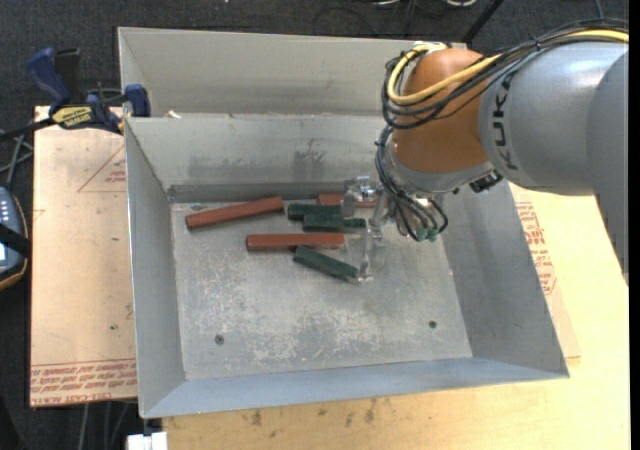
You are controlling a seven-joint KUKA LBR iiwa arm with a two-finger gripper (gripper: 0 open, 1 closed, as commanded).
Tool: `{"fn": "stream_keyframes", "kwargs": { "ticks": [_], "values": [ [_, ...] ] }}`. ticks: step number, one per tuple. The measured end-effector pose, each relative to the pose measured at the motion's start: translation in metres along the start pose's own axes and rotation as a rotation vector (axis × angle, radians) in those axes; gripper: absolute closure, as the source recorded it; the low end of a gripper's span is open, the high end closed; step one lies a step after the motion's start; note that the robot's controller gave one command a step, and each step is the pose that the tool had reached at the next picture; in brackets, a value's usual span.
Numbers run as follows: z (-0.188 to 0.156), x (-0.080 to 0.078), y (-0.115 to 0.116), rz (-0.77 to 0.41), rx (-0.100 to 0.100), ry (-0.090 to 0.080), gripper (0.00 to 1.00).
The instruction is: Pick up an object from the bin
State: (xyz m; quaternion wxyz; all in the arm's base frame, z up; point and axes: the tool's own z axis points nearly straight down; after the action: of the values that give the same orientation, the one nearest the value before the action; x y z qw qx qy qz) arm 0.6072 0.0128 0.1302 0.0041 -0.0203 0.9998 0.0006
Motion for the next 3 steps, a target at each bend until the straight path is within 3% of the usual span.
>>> {"fn": "stream_keyframes", "kwargs": {
  "ticks": [1,2,3],
  "values": [
    [0.022,-0.004,0.005,0.032,0.001,0.002,0.00],
    [0.042,-0.001,0.017,-0.041,-0.001,0.011,0.00],
    [0.056,-0.007,0.053,-0.220,-0.004,0.000,1.00]
  ]
}}
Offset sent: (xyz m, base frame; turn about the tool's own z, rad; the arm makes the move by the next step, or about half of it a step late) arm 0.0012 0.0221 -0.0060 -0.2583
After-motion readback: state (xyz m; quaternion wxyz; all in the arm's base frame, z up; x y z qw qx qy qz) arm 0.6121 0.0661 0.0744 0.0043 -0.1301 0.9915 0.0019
